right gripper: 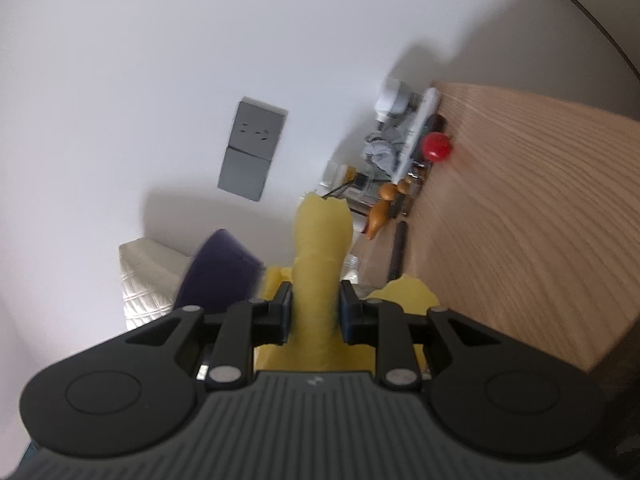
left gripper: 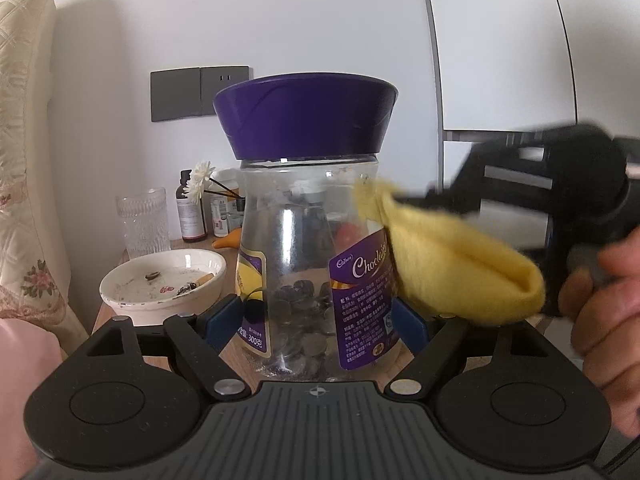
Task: Clean container
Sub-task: 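Wipe the jar's side near the label with the cloth in the right gripper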
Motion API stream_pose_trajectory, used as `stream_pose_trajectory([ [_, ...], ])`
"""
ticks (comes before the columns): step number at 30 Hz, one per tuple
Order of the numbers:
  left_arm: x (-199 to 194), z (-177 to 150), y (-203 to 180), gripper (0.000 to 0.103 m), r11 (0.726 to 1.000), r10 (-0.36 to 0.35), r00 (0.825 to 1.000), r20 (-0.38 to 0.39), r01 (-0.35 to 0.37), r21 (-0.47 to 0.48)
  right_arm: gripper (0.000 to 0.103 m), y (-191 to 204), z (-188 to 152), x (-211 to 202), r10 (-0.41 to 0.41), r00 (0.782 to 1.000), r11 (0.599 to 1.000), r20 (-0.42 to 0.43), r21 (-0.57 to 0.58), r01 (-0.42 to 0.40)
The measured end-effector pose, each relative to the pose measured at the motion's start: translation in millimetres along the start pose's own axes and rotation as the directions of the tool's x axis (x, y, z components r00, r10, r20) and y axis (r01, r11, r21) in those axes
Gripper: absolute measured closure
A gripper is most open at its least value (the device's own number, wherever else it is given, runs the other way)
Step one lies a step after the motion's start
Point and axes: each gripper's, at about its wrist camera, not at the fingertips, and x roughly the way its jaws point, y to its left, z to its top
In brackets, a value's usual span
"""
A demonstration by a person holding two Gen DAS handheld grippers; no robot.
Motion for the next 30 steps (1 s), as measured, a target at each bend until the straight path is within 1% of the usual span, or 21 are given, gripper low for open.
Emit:
stream_pose_trajectory([
  [4, 1, -1, -2, 0.019, 1.000, 0.001, 1.000, -0.003, -0.001, 0.003, 0.077, -7, 0, 1, -0.041, 0.999, 0.999, -0.002, 0.019, 0.041],
  [9, 2, 0, -3, 0.018, 1.000, 0.002, 1.000, -0.007, -0.002, 0.004, 0.077, 8, 3, 3, 0.015, 1.000, 1.000, -0.005, -0.019, -0.015],
  [10, 2, 0, -4, 0.018, 1.000, 0.001, 1.000, -0.007, -0.001, 0.005, 0.077, 7, 3, 3, 0.015, 1.000, 1.000, -0.006, -0.020, -0.015],
  [15, -3, -1, -5, 0.017, 1.000, -0.001, 1.000, -0.006, 0.001, 0.017, 0.077, -12, 3, 3, -0.031, 0.999, 1.000, -0.017, -0.008, 0.030],
  [17, -4, 0, -5, 0.017, 1.000, -0.003, 1.000, -0.009, 0.003, 0.016, 0.077, -12, 5, 5, -0.039, 0.999, 0.999, -0.027, -0.013, 0.039],
  [22, -3, 1, -7, 0.017, 1.000, 0.003, 1.000, -0.020, -0.002, 0.019, 0.077, 7, 16, 14, 0.007, 0.999, 0.998, -0.054, -0.055, -0.010],
  [24, -4, 1, -9, 0.017, 1.000, 0.006, 1.000, -0.022, -0.005, 0.029, 0.077, 7, 18, 17, 0.014, 0.998, 0.997, -0.062, -0.073, -0.019],
  [27, -5, -2, -11, 0.017, 0.999, 0.010, 1.000, -0.029, -0.009, 0.041, 0.077, -8, 19, 19, -0.036, 0.996, 0.997, -0.076, -0.073, 0.030],
  [30, -5, -3, -13, 0.017, 0.999, 0.016, 0.999, -0.028, -0.015, 0.043, 0.077, -13, 21, 20, -0.044, 0.995, 0.997, -0.094, -0.069, 0.037],
])
